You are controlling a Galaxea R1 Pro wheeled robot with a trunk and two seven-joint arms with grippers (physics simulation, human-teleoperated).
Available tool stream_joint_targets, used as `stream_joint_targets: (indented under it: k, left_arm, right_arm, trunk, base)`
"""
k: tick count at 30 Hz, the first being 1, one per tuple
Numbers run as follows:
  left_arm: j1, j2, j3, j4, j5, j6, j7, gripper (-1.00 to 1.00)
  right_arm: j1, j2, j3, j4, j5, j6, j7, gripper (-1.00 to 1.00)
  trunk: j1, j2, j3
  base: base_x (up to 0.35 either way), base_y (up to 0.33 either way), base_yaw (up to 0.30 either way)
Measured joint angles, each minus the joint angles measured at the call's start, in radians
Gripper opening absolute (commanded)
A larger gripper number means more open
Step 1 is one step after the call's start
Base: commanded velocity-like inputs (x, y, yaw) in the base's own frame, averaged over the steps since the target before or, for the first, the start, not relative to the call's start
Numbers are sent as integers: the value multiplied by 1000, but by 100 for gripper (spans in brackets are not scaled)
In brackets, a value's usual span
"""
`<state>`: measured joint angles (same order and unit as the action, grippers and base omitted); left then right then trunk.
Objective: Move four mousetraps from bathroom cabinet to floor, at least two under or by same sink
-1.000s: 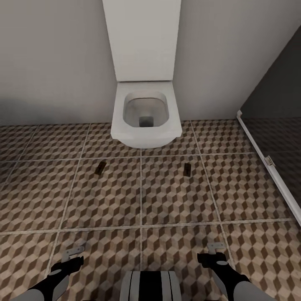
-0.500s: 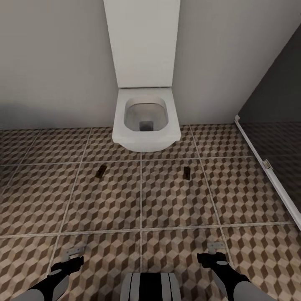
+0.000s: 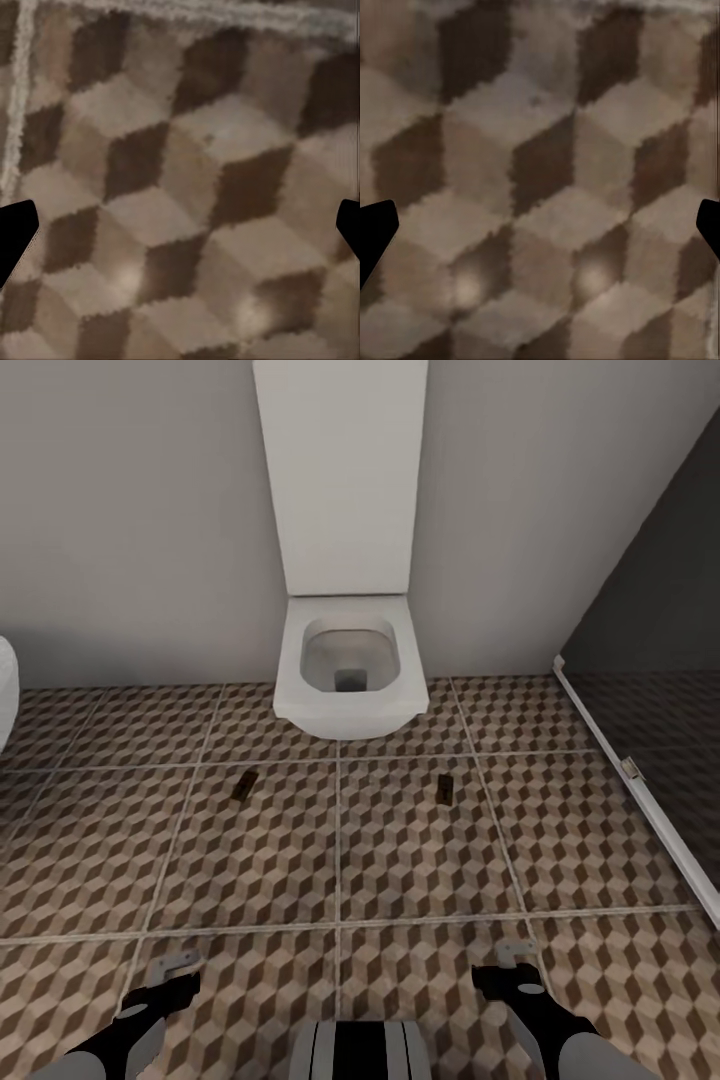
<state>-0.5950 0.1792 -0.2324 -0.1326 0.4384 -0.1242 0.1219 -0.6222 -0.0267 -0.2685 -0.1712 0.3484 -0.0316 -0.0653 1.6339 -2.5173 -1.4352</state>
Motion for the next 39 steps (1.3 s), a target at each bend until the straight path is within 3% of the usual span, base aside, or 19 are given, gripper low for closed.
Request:
stream_joint_targets:
  k: [39]
  left_arm:
    - [0,0,0,-7,1,-2,0,100]
  right_arm:
    - [0,0,-1,0,0,7,4,100]
  trunk:
    - [-18,9,151]
  base:
    - [0,0,0]
